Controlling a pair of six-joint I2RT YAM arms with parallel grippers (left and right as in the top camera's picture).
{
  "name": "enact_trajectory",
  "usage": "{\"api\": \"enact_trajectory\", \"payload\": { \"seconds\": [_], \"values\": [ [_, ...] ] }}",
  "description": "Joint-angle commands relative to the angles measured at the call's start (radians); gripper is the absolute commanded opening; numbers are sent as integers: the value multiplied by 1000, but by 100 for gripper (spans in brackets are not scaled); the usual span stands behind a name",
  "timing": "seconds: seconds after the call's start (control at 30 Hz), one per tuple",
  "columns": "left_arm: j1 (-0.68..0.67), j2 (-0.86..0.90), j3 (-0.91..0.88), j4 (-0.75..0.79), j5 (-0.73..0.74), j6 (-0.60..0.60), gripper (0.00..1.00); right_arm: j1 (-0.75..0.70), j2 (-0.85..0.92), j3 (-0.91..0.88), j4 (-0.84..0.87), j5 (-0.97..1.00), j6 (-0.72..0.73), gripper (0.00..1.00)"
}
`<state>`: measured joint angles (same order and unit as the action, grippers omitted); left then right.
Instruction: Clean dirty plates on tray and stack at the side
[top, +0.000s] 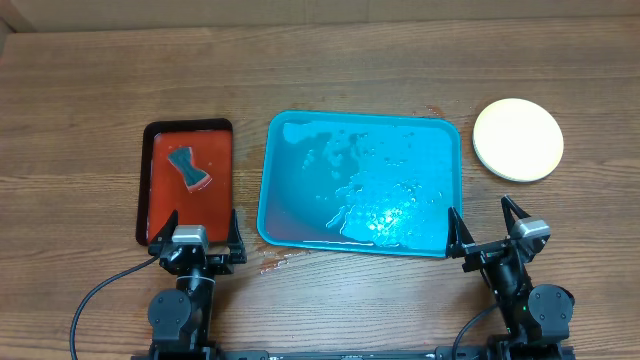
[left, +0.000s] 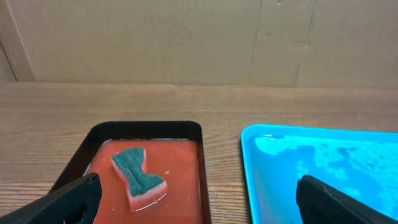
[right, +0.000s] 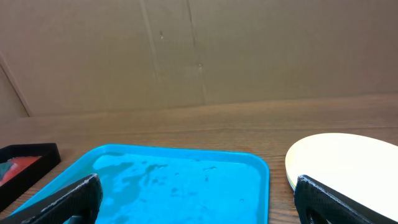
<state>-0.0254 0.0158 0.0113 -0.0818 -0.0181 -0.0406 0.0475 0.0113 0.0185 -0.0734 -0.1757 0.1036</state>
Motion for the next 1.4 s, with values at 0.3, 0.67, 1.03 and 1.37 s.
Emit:
{"api": "enact_trajectory", "payload": {
  "seconds": [0.3,0.67,1.03,1.37],
  "values": [
    [5,-12,-6,4,11,34,100,5,-8,-10,5,11,-6,100],
    [5,-12,-6,4,11,34,100,5,-8,-10,5,11,-6,100],
    [5,-12,-6,4,11,34,100,5,-8,-10,5,11,-6,100],
    [5,-12,-6,4,11,34,100,-5,-8,-10,-8,101,-106,100]
  ]
}}
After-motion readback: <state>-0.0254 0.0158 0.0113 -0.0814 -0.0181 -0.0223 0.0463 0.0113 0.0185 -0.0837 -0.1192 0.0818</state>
